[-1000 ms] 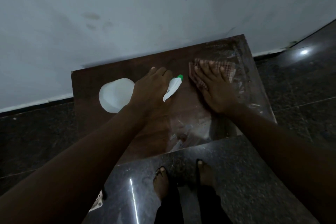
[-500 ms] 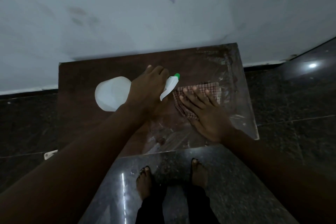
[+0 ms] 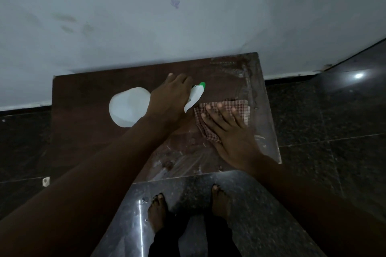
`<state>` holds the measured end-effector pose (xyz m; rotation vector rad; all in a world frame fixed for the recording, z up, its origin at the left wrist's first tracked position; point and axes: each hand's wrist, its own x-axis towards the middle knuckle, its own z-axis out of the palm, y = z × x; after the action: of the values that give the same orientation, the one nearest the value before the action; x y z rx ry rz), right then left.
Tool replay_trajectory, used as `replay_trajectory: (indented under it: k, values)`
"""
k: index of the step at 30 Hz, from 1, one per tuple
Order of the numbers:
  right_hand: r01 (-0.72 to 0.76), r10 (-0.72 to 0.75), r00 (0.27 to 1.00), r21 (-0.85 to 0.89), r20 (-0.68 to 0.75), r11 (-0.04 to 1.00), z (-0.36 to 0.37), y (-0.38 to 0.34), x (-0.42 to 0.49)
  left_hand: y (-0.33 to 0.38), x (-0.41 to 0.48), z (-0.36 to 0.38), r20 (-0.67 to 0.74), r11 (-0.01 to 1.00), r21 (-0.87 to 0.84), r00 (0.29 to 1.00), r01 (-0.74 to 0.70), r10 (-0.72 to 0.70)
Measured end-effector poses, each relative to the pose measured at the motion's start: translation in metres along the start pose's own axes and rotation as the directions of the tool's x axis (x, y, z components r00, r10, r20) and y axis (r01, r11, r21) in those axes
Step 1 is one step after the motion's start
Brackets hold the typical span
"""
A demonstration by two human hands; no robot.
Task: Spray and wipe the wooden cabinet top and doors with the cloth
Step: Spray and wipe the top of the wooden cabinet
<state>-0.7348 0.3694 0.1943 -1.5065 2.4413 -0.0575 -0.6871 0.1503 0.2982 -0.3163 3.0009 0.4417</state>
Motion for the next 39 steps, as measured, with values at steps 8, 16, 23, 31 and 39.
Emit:
replay_trajectory:
  k: [8,16,23,31,39]
  values:
    - [0.015,-0.015,1.000,0.027,-0.027,1.000,-0.001,0.001,0.000,0.012,0.009,-0.004,0.103,0.996,0.000,0.990,0.094,-0.093]
    - [-0.089,0.095,0.995,0.138,-0.032,0.986,-0.023,0.041,0.063,0.013,0.009,-0.004,0.135,0.998,-0.032,0.989,0.063,-0.058]
    - [-0.272,0.283,0.956,0.130,-0.073,0.954,-0.042,0.076,0.098,0.011,0.014,0.002,0.119,0.998,-0.021,0.992,0.053,-0.050]
    - [0.132,-0.130,0.990,-0.029,0.045,0.991,-0.017,0.051,0.023,0.015,0.020,-0.006,0.121,0.993,-0.107,0.992,0.041,-0.028]
    - [-0.169,0.176,0.984,0.136,-0.039,0.976,-0.045,0.087,0.081,0.013,0.023,0.003,0.064,0.999,-0.040,0.998,0.020,-0.018]
